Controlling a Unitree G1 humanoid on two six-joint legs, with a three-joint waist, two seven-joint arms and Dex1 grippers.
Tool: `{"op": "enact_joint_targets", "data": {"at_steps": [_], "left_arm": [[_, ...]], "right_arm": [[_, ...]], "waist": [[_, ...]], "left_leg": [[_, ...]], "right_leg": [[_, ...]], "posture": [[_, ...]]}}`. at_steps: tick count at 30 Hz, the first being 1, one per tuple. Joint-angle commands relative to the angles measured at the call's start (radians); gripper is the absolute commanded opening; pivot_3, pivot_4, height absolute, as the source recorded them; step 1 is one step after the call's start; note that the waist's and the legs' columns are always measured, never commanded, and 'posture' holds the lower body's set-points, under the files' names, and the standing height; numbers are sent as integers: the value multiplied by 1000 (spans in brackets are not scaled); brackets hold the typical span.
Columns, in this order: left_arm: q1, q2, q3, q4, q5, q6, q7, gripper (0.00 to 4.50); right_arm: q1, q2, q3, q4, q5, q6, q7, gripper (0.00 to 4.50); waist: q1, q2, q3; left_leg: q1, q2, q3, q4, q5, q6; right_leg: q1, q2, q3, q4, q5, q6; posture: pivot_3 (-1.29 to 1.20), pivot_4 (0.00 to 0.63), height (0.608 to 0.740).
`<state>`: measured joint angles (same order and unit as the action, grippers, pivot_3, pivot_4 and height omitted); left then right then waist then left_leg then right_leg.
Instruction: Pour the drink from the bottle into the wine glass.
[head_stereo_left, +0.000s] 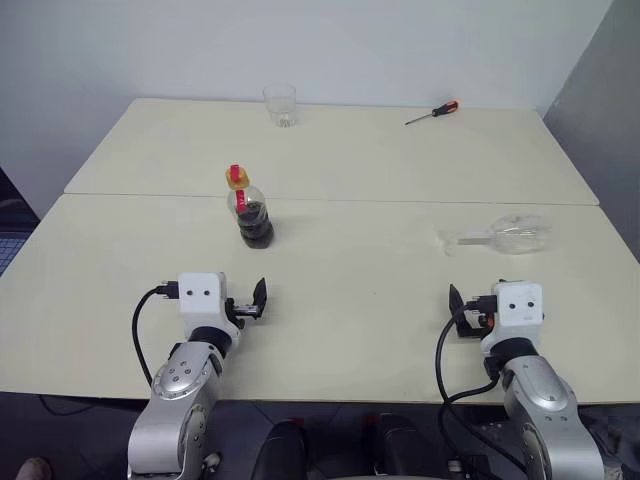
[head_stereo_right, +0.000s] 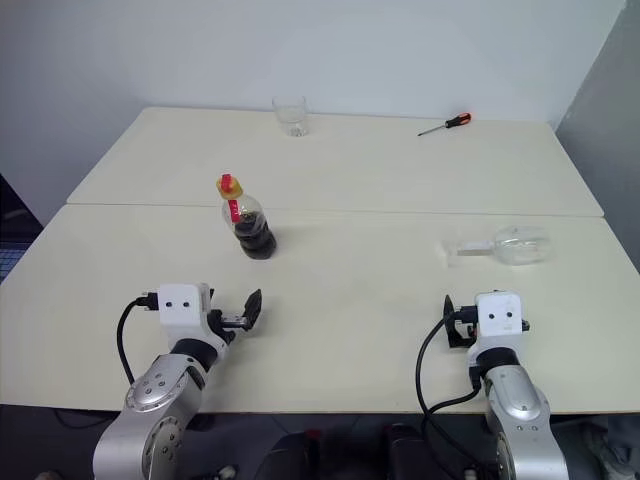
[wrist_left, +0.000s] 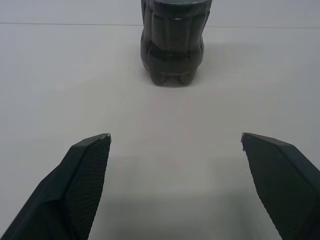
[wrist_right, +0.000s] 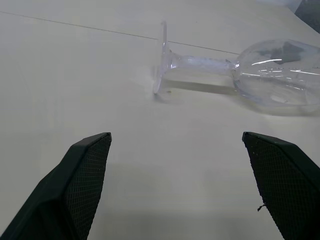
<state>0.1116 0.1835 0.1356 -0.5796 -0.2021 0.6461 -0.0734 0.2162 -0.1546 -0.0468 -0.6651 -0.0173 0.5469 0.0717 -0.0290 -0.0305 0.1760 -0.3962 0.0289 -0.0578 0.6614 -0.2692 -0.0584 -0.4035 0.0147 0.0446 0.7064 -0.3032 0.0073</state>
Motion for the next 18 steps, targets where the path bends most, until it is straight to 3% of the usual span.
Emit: {"op": "enact_joint_targets", "data": {"at_steps": [1,18], "left_arm": [[-1,10,10,-47,7,-1,4,4442],[-2,0,10,-39,26,-30,17,4442]], "right_arm": [[-1,-2,-9,-53,1,-21,1,4500],[-5,-2,-8,-51,3,-22,10,4500]], "waist": [[0,0,0],[0,0,0]], "left_leg": [[0,0,0,0,0,0],[0,0,0,0,0,0]], "right_leg": [[0,0,0,0,0,0],[0,0,0,0,0,0]], "posture": [[0,150,740],[0,150,740]]}}
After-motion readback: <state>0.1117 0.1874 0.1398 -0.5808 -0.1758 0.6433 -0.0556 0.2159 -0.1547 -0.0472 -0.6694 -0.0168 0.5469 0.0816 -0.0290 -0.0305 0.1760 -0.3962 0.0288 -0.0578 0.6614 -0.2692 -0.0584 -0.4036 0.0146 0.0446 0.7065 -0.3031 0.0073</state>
